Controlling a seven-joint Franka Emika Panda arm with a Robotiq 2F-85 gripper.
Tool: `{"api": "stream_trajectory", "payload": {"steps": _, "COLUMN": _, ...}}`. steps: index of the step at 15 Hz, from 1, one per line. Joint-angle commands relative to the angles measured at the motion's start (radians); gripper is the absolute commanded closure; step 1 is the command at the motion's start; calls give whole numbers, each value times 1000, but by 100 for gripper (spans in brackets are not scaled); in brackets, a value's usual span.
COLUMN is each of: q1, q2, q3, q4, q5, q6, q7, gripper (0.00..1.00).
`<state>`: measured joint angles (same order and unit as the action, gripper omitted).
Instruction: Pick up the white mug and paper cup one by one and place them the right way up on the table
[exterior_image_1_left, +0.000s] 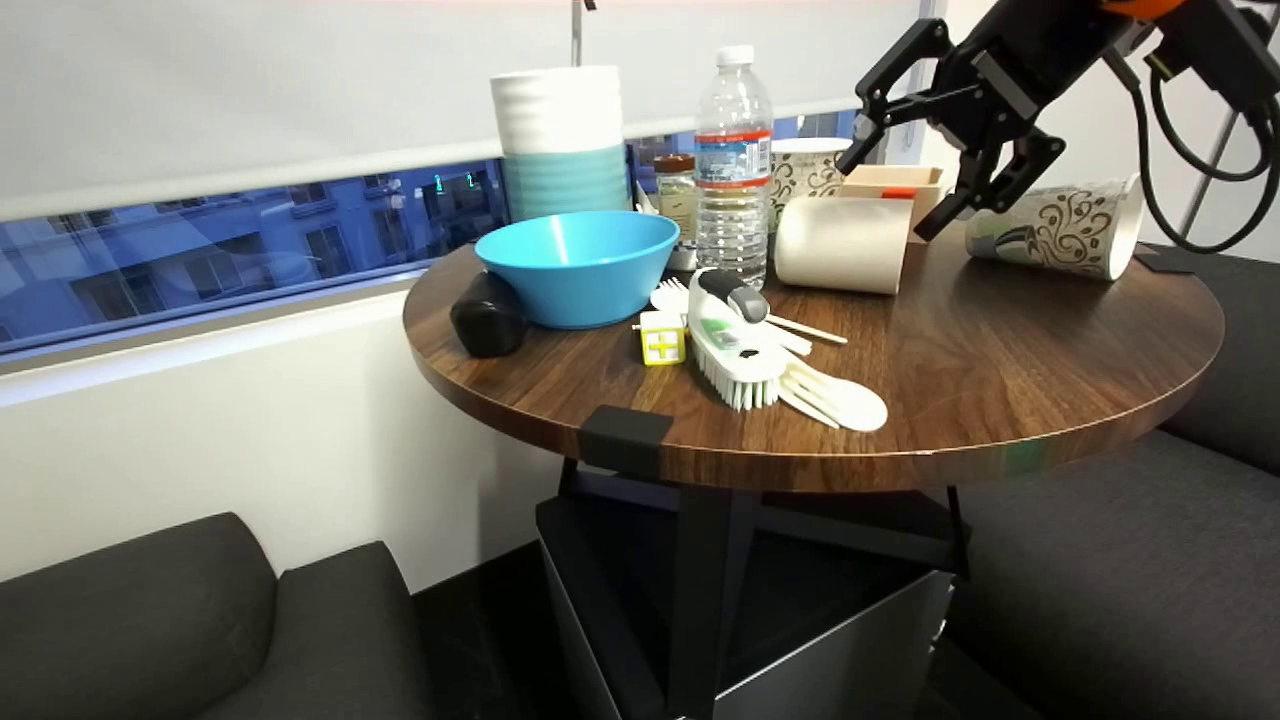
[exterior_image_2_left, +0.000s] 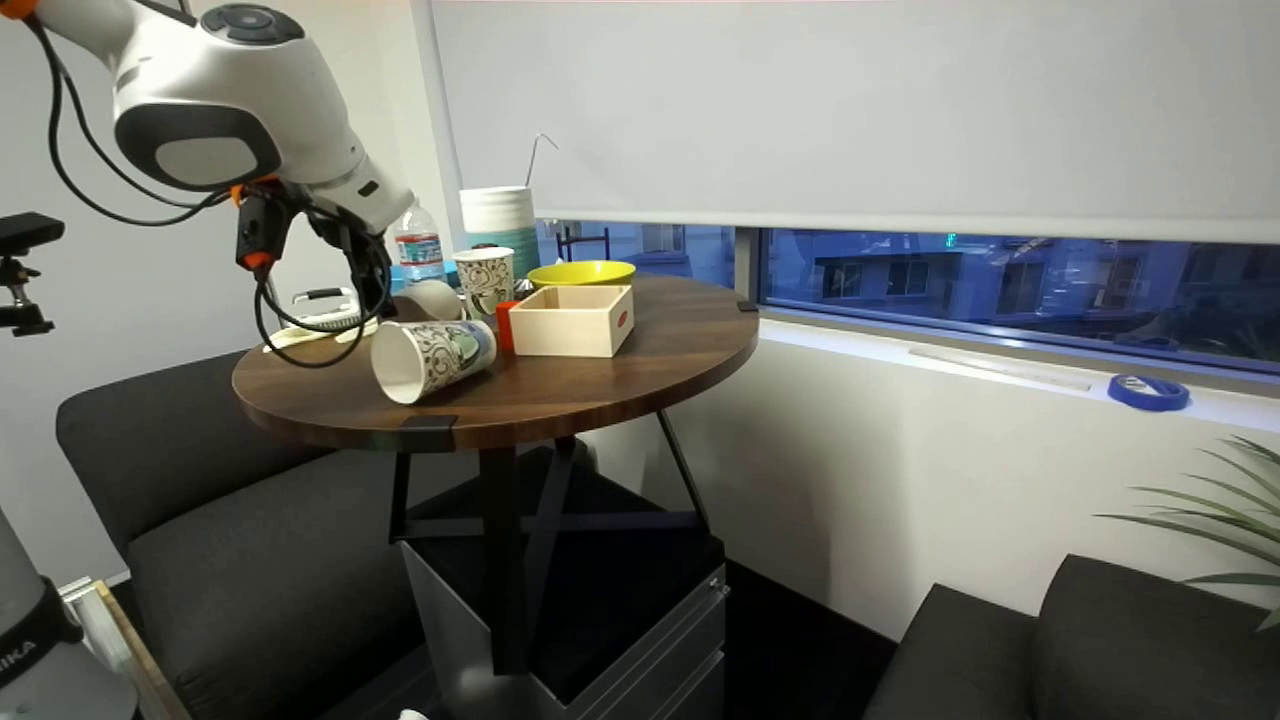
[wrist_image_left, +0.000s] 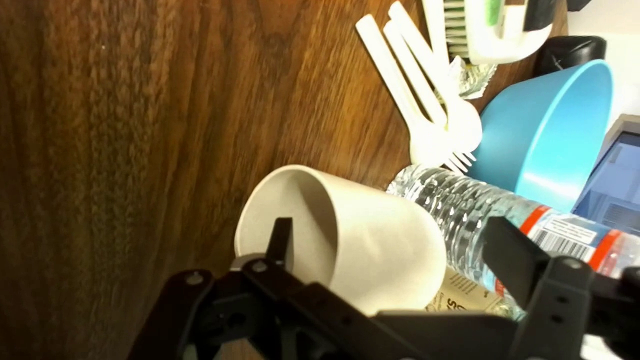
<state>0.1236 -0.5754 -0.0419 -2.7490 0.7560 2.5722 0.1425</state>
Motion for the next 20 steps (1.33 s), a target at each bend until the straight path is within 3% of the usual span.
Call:
{"api": "stream_trajectory", "payload": {"steps": 1, "q1": 23, "q2": 33, "q3": -13, "q4": 6, "q5": 84, "q6": 40, "q7": -63, "gripper": 12}}
{"api": "stream_trajectory", "payload": {"steps": 2, "q1": 24, "q2": 39, "q3": -14, "q4": 8, "q5": 99, "q6": 42, "q7": -75, "gripper": 19}}
{"api": "stream_trajectory", "payload": {"steps": 3, "q1": 28, "q2": 43, "q3": -17, "q4": 8, "q5": 117, "q6": 45, "q7": -93, "gripper": 8}}
{"api": "stream_trajectory", "payload": {"steps": 6, "q1": 28, "q2": 56, "q3": -18, "q4": 10, "q5": 163, "q6": 53, "q7": -136, "gripper": 0}}
{"api": "stream_trajectory", "payload": {"steps": 12, "q1": 46, "q2": 75, "q3": -32, "q4": 11, "q5": 251, "q6": 92, "q7": -232, "gripper": 0}}
{"api": "stream_trajectory", "payload": {"steps": 13, "q1": 50, "q2": 78, "q3": -35, "q4": 11, "q5": 262, "q6": 100, "q7": -244, "gripper": 25}}
{"api": "stream_trajectory", "payload": {"steps": 15, "q1": 58, "q2": 84, "q3": -42, "q4": 13, "q5": 280, "q6": 113, "q7": -263, "gripper": 34}}
{"api": "stream_trajectory", "payload": {"steps": 20, "q1": 70, "q2": 98, "q3": -47, "q4": 17, "q5": 301, "q6": 136, "q7": -284, "gripper": 70}}
